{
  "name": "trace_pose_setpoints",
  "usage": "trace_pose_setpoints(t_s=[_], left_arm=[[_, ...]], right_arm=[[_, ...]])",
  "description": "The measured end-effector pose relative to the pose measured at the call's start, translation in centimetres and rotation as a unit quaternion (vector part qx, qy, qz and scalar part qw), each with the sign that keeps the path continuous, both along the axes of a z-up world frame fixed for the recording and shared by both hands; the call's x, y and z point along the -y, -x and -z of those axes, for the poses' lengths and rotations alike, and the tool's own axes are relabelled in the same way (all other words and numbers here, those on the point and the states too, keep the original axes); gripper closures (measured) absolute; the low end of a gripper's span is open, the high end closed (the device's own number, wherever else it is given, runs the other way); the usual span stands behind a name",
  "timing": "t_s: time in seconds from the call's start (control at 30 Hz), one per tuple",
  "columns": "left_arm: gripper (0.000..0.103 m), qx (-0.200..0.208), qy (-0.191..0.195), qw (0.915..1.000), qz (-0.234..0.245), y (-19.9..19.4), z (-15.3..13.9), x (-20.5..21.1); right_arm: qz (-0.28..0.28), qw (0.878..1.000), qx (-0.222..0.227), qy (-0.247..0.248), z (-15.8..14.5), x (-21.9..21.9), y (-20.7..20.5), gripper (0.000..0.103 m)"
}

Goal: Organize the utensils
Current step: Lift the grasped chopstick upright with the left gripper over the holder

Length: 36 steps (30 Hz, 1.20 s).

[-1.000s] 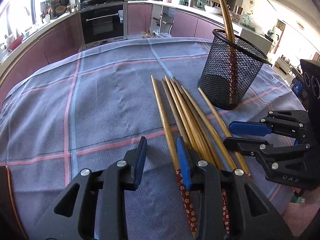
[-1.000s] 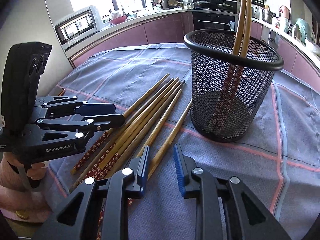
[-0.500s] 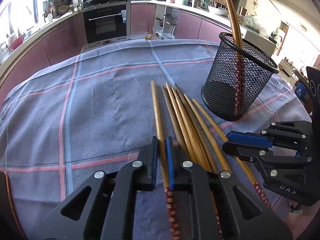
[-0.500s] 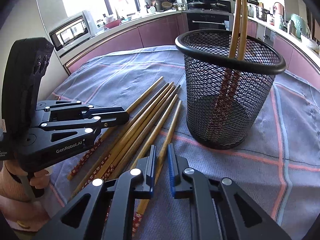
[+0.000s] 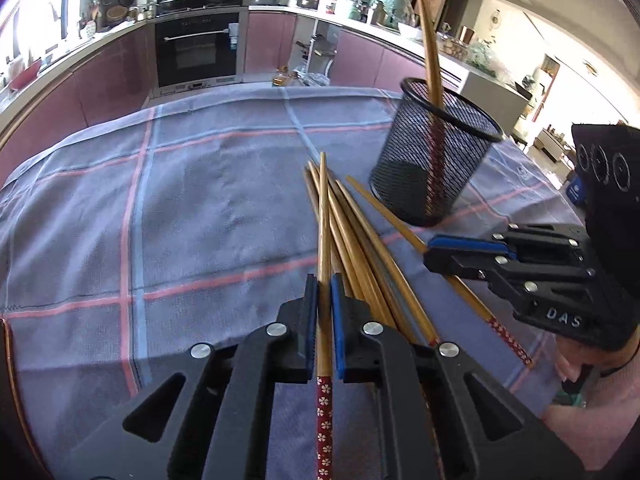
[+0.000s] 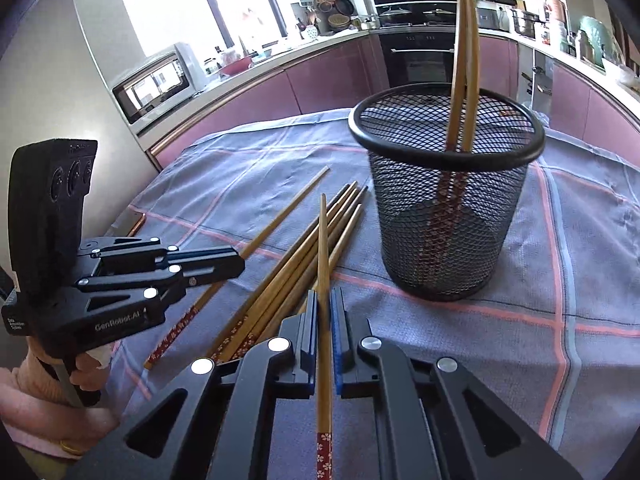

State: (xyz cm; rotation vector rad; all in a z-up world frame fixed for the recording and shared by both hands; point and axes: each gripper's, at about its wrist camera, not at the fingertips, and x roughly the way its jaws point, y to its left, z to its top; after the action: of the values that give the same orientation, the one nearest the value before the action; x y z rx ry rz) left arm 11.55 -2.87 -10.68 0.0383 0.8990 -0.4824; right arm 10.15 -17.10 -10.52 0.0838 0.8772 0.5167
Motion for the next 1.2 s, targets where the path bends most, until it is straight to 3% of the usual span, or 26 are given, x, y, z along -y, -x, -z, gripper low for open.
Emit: trace_pose_setpoints(t_s=[0.43, 0.77, 1.0, 1.2], left_arm=[[0.095, -0.021, -0.020, 0.9991, 0.031, -0.3, 1.1, 0.6], [0.095, -0.017, -0.027, 0.9993, 0.020, -1.4, 0.8, 1.0], [0.095, 0.013, 0.030, 0.9993, 0.019, -0.2, -2.3, -0.2], [0.095, 0.043, 0.093, 0.9943, 0.030, 0.6, -5.9, -1.1]], right_arm=[[-0.012, 0.999, -0.016, 0.036, 0.9, -2.0, -0.8, 0.095], [-0.010, 1.000, 0.003, 0.018, 0.1, -1.1, -0.3, 0.097], [-0.004, 0.998, 0.055, -0.007, -3.2, 0.5, 1.4, 0.097], [0.015, 0.995, 0.090, -0.034, -5.6, 2.3, 2.4, 0.097]])
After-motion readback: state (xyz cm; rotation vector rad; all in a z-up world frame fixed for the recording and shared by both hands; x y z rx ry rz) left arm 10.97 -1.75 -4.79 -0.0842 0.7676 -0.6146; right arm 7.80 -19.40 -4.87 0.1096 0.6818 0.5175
